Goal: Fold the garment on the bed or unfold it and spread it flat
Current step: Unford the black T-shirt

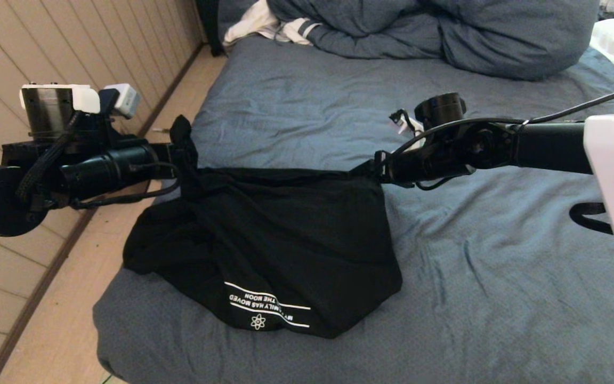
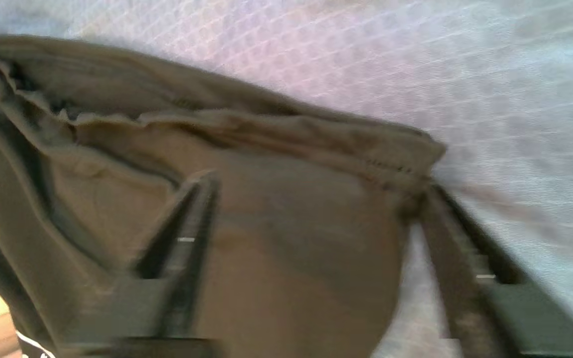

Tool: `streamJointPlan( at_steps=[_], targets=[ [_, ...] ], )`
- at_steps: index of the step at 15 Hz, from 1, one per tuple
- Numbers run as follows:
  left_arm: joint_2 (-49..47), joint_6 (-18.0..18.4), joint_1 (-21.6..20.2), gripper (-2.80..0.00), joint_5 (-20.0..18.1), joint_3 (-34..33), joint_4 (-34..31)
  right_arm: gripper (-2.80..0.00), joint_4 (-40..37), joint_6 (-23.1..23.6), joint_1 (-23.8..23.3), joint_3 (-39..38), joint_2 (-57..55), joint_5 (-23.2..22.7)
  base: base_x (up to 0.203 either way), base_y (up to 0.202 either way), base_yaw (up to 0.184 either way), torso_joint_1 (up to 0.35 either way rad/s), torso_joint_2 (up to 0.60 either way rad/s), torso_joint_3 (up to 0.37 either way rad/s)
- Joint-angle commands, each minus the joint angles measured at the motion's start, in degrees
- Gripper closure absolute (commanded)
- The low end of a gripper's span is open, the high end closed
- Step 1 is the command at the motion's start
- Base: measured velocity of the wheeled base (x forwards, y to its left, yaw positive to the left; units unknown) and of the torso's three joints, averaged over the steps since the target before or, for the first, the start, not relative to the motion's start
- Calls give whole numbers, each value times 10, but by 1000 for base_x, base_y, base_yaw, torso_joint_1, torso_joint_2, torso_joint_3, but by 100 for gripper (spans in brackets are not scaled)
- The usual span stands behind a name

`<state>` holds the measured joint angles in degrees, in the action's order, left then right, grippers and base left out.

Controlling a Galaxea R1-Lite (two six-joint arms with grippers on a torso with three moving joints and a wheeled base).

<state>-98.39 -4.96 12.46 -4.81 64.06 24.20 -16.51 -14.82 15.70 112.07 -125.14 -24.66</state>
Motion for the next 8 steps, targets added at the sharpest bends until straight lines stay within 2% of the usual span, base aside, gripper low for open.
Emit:
streamJointPlan(
  at_steps=[1, 8],
  targets=[
    [-3, -1, -1, 0, 0, 0, 1, 0, -2, 0, 2, 0, 0, -2, 0, 0, 0, 0, 0, 0],
    [10, -1, 0, 0, 1, 2, 1, 0, -5, -1, 0, -18, 56, -1, 0, 0, 0, 0, 0, 0]
  ],
)
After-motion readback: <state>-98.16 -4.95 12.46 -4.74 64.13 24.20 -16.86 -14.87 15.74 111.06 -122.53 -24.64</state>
